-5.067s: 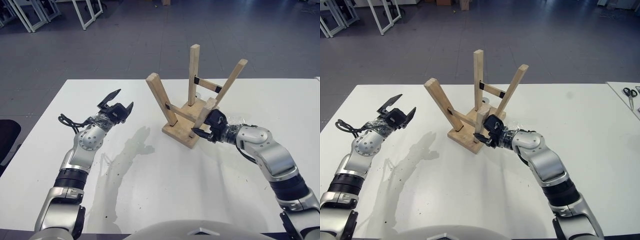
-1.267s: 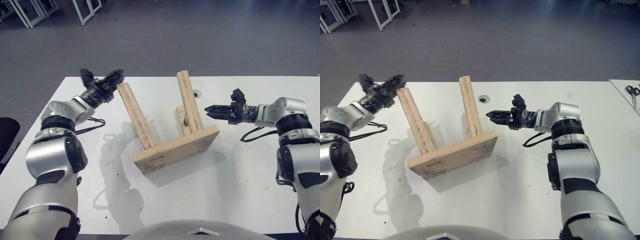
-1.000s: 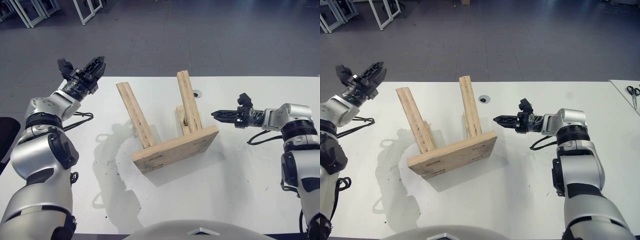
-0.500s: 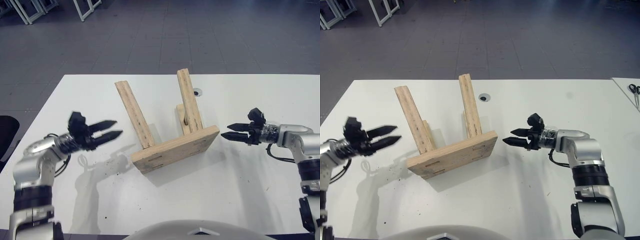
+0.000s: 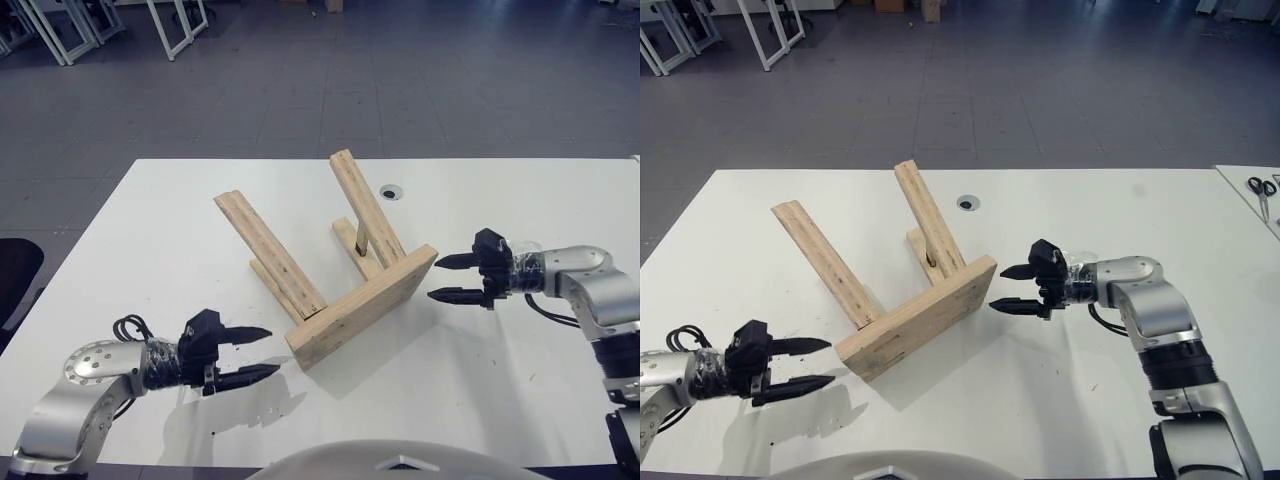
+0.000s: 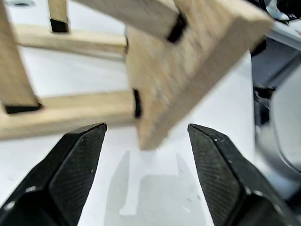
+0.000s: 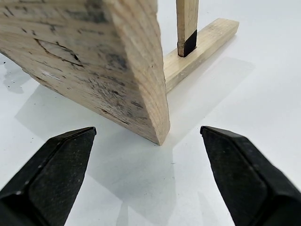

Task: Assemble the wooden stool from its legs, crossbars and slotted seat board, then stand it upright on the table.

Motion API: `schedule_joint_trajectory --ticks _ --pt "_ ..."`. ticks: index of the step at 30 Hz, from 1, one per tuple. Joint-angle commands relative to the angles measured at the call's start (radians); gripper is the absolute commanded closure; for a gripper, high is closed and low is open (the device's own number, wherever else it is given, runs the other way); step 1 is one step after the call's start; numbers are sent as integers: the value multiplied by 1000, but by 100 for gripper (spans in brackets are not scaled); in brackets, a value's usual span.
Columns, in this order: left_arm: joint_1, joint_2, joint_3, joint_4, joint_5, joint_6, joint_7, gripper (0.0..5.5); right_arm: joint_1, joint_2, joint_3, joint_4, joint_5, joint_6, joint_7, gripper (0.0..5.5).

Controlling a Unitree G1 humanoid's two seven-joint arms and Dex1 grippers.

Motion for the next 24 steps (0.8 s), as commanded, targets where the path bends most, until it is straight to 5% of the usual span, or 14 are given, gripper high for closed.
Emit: schedule_joint_trajectory --ticks 1,10,24 --pt "-41 12 -28 -21 11 -19 18 229 -56 37 21 72 -29 -81 10 139" --pt "-183 -105 -184 21 121 -83 186 229 -136 138 69 164 -35 -192 83 139" --pt "-235 -17 -100 174 99 -146 78 229 65 16 34 -110 20 -125 113 206"
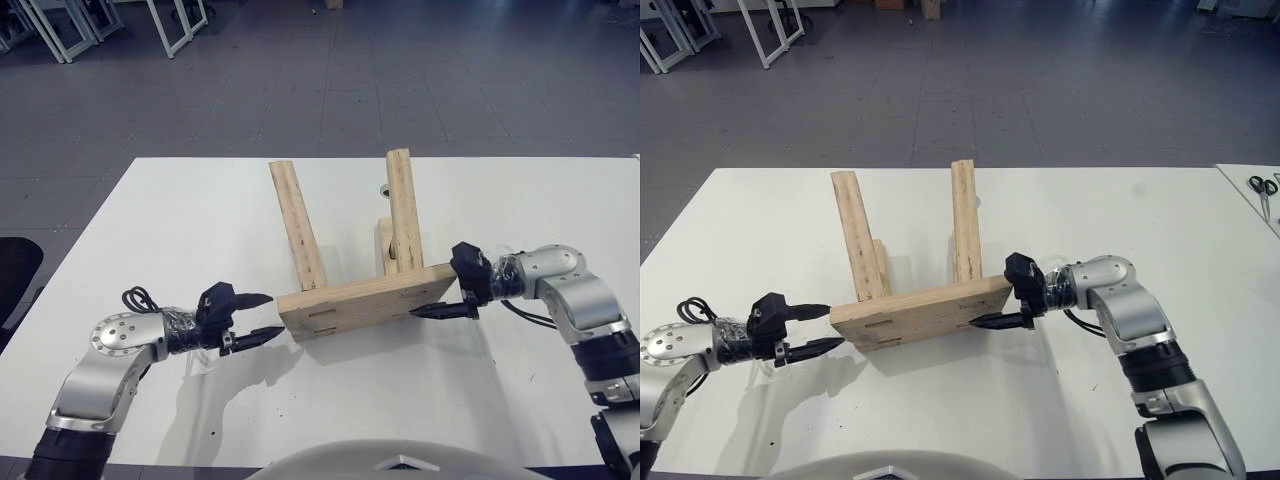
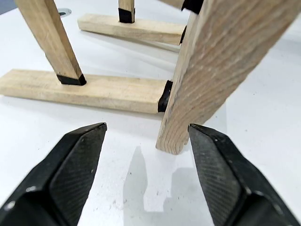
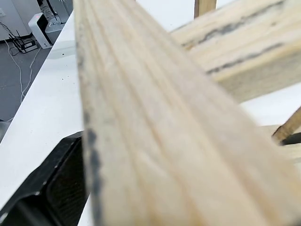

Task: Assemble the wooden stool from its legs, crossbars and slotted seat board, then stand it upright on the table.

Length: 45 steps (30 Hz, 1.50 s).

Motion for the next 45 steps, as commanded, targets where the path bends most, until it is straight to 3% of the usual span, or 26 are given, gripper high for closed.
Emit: schedule_joint_trajectory --ticks 1,4,10,12,24,34,39,45 --pt "4 49 3 -14 -47 0 -85 229 40 -24 -16 -45 6 12 -22 206" --pt "-25 67 4 -16 -88 18 -132 229 63 -31 -20 -76 16 22 -26 246" --pt "-176 -31 -92 93 -34 -12 -65 229 79 -26 -9 -81 9 18 -34 370" --pt "-176 -27 -120 124 -21 -17 -92 229 83 -31 -9 -65 2 7 -32 388" --pt "-338 -122 -196 296 -14 -48 -143 229 84 -54 -12 13 -21 -49 -36 393" --pt "-379 -103 -204 248 -70 27 -222 384 88 -56 -13 33 -9 -51 -40 399" --pt "-360 -12 -138 69 -229 230 -281 392 110 -120 -103 -88 160 130 3 399" --pt "-257 89 99 -197 -598 519 -211 414 100 -248 -245 -303 505 539 15 399"
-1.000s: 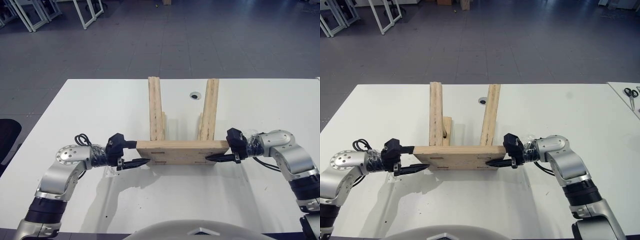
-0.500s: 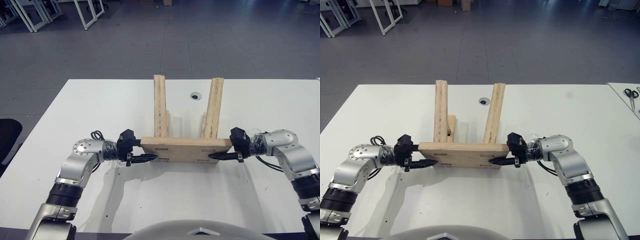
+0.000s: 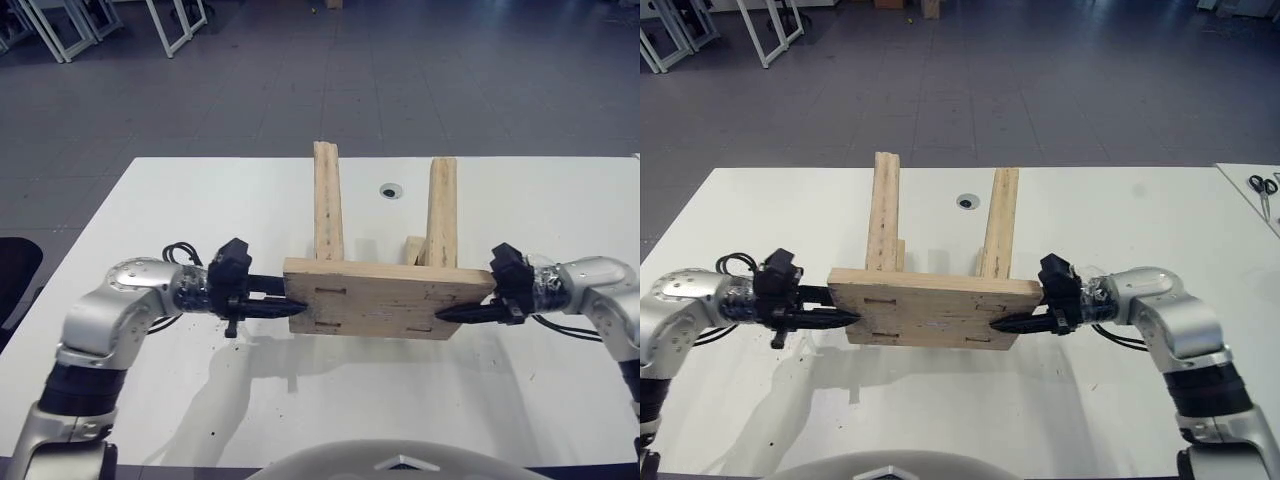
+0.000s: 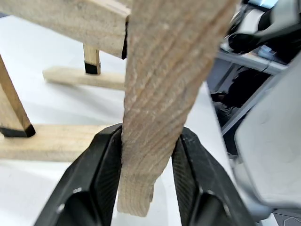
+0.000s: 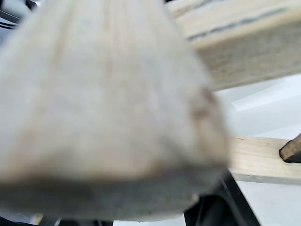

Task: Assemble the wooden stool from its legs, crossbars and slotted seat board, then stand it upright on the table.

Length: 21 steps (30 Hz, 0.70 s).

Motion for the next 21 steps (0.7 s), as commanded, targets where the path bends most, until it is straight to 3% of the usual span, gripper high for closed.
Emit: schedule_joint_trajectory --ticks 1,6,9,10,13,17,21 --pt "74 44 151 -179 -287 159 35 417 -30 -86 -100 -104 224 292 -44 399" --pt "156 122 318 -241 -657 345 168 420 -96 -175 -175 -140 561 659 -93 405" --pt "156 142 307 -199 -831 396 311 420 -255 -143 -169 34 666 858 -191 405" --pt "156 144 276 -178 -895 407 375 420 -313 -141 -122 110 684 894 -240 405" --pt "144 124 134 -70 -1113 397 606 420 -457 -138 87 323 738 915 -382 326" --pt "34 -33 42 189 -1201 430 808 420 -634 -74 286 682 818 915 -538 248" --pt "-172 -223 115 445 -1201 463 1037 419 -781 65 249 1087 670 913 -731 162"
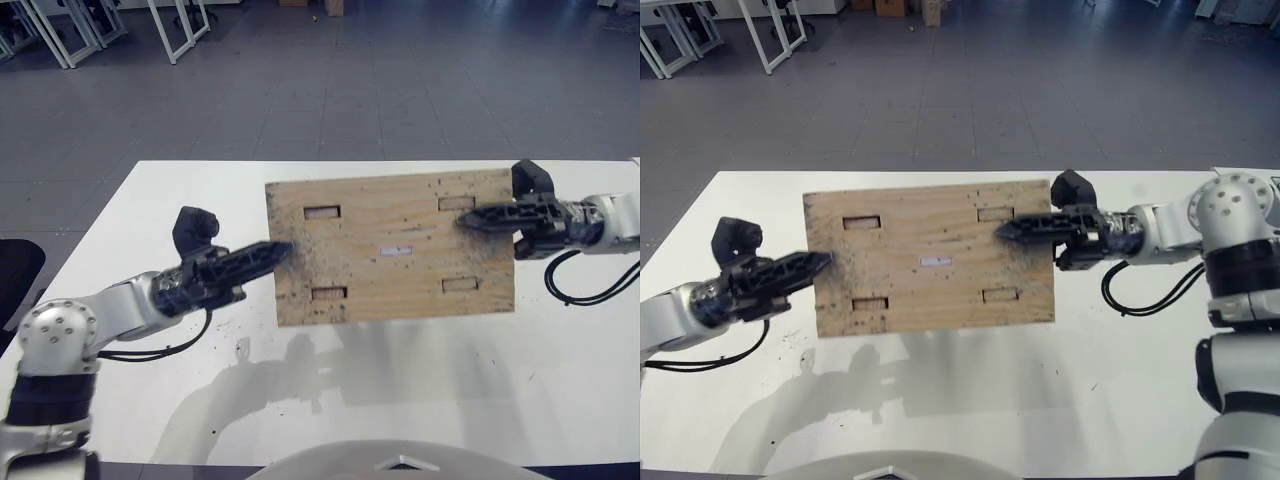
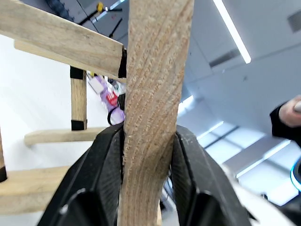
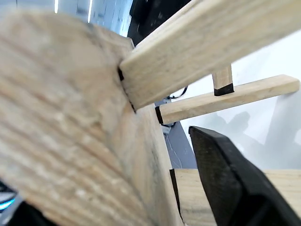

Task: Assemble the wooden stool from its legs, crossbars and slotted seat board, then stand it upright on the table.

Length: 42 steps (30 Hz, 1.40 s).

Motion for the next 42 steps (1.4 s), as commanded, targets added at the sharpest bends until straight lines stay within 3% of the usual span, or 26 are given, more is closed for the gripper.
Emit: schedule_joint_trajectory --ticks 1,7,14,18,24,29,33,37,40,42 --pt "-172 -184 48 254 -23 61 223 419 -97 120 -43 362 -242 -16 -255 162" --pt "-386 -347 174 506 -23 82 554 419 -210 192 -227 655 -380 -229 -467 162" --pt "-439 -423 284 623 -23 30 786 419 -236 221 -456 732 -440 -430 -682 162" --pt "-460 -439 328 702 -15 -19 814 419 -239 253 -567 672 -500 -435 -666 162" --pt "-478 -435 314 689 70 -24 801 419 -200 284 -633 545 -606 -449 -628 162" --pt "-605 -426 325 661 110 -81 814 419 -157 308 -707 480 -648 -442 -641 162" --pt "-682 -419 335 665 134 -91 826 339 -140 330 -786 446 -645 -452 -687 158" --pt "-712 -415 358 690 158 -92 809 334 -102 363 -862 384 -650 -513 -768 158" --pt "-693 -388 399 666 167 -109 818 334 -36 402 -864 226 -683 -586 -799 158" --pt "-668 -355 435 639 162 -120 820 334 33 432 -801 50 -751 -685 -790 158"
